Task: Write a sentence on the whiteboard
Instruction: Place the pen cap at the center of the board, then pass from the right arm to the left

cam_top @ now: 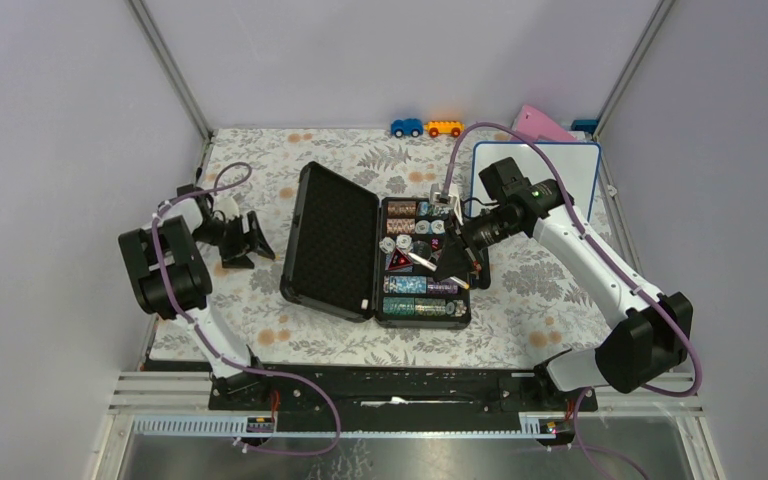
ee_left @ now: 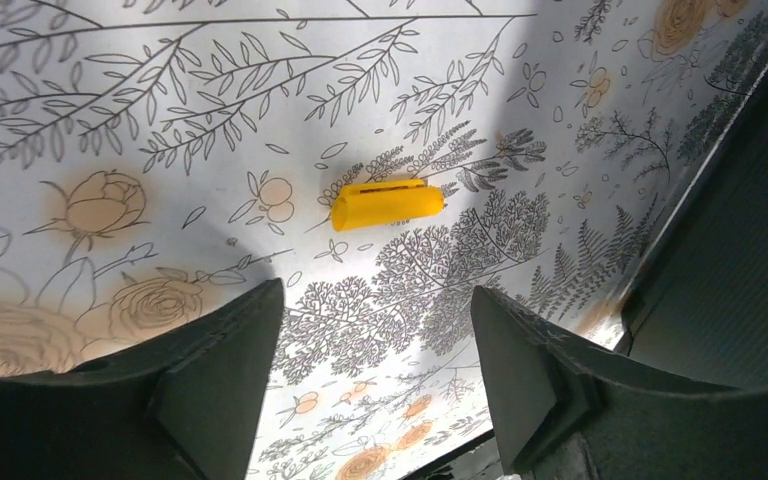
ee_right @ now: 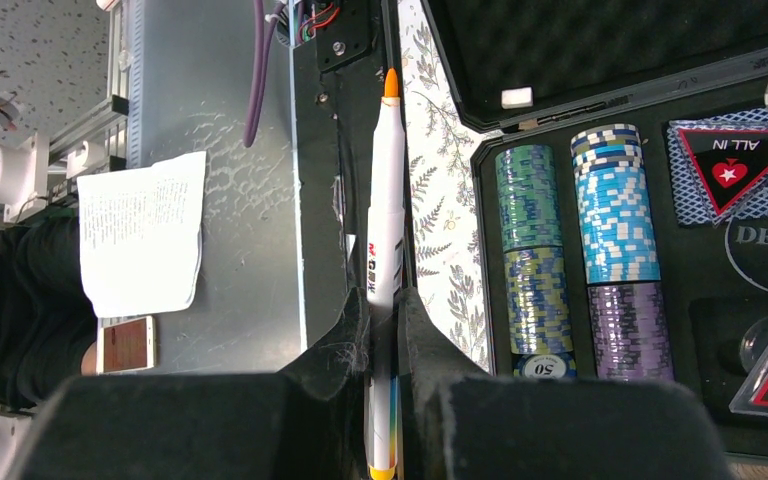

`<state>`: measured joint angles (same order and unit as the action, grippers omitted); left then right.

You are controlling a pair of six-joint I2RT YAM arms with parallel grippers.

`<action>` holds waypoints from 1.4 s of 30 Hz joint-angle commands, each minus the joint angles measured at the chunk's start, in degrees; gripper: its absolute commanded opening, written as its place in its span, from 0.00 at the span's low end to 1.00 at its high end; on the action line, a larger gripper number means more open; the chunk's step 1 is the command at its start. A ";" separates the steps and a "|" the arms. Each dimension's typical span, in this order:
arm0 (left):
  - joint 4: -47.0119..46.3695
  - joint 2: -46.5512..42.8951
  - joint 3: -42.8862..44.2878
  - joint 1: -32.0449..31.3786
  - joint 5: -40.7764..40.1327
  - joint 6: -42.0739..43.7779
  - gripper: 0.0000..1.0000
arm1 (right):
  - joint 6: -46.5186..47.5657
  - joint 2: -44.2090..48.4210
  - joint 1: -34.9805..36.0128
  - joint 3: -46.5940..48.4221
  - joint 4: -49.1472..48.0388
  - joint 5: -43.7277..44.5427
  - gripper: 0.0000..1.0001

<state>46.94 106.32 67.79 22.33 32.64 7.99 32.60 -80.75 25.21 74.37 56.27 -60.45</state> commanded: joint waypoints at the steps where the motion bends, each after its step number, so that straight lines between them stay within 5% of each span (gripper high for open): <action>1: 1.01 -5.12 3.76 0.71 -1.06 3.15 0.73 | -0.99 -0.42 -0.25 1.33 0.51 0.59 0.00; 13: 11.77 -20.19 23.55 -1.65 19.81 14.29 0.76 | 2.96 -3.81 0.05 6.07 8.39 -2.58 0.00; 18: 14.22 -28.61 22.12 -15.99 21.26 22.59 0.78 | 5.52 -5.57 2.80 7.35 13.51 -4.90 0.00; 24: 3.44 -40.33 12.38 -35.62 16.30 25.28 0.81 | 9.11 -9.08 3.42 10.22 21.02 -9.85 0.00; 29: 8.66 -38.15 17.71 -48.88 11.77 31.99 0.77 | 12.92 -13.96 4.36 13.70 28.35 -13.59 0.00; 42: 10.32 -35.90 22.20 -79.38 -20.93 41.63 0.68 | 8.95 -18.67 6.50 17.48 28.46 -16.10 0.00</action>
<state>57.41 69.17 86.50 -51.79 24.10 45.54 42.30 -99.04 30.48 89.32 82.37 -73.60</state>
